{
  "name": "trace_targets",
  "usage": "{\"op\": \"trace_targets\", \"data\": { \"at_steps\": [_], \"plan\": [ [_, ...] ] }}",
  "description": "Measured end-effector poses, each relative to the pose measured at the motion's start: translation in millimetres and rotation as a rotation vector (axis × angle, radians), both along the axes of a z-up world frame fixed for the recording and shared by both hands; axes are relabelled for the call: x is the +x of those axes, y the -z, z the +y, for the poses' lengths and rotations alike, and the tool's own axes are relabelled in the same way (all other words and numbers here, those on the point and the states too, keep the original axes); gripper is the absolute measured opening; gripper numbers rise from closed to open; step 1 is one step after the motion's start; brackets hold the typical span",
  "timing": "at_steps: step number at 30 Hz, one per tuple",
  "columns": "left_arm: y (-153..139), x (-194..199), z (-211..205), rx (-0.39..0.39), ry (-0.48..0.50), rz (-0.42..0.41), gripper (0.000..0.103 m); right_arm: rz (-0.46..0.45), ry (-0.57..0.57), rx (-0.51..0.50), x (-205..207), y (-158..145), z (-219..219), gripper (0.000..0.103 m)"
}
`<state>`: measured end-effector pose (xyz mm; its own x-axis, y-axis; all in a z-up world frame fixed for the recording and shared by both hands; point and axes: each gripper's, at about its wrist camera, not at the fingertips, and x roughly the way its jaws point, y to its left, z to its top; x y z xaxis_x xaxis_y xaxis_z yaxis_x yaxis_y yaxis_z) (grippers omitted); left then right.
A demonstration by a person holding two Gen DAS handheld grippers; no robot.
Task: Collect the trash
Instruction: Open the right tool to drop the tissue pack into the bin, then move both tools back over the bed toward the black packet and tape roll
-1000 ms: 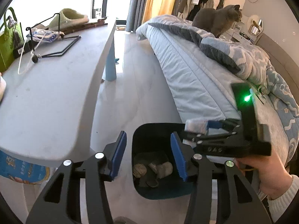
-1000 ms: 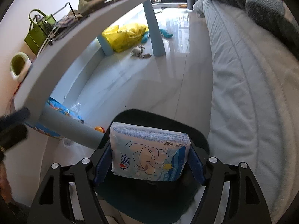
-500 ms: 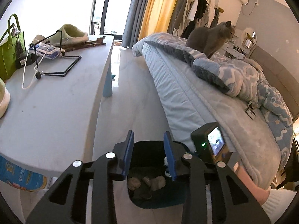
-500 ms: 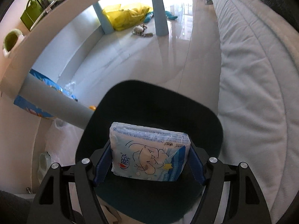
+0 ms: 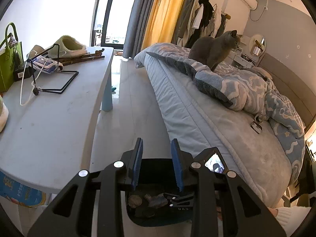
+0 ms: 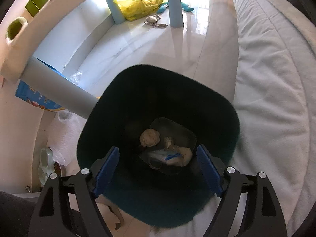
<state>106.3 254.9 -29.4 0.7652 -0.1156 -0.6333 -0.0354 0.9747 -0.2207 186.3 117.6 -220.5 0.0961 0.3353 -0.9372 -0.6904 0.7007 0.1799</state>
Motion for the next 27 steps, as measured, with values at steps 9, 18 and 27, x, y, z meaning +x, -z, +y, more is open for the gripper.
{"op": "trace_targets", "data": {
  "at_steps": [9, 18, 27],
  "plan": [
    [-13.0, 7.2, -26.7, 0.007, 0.017, -0.018, 0.031, -0.077, -0.021, 0.117, -3.7, -48.8, -17.6, 0.082],
    [-27.9, 15.2, -55.6, 0.02, 0.032, -0.038, 0.033, -0.16, -0.018, 0.207, -4.2, -93.4, -51.4, 0.082],
    [-29.2, 28.5, -97.1, 0.035, 0.084, -0.031, 0.04, -0.273, 0.048, 0.244, 7.3, -124.3, -109.2, 0.082]
  ]
}}
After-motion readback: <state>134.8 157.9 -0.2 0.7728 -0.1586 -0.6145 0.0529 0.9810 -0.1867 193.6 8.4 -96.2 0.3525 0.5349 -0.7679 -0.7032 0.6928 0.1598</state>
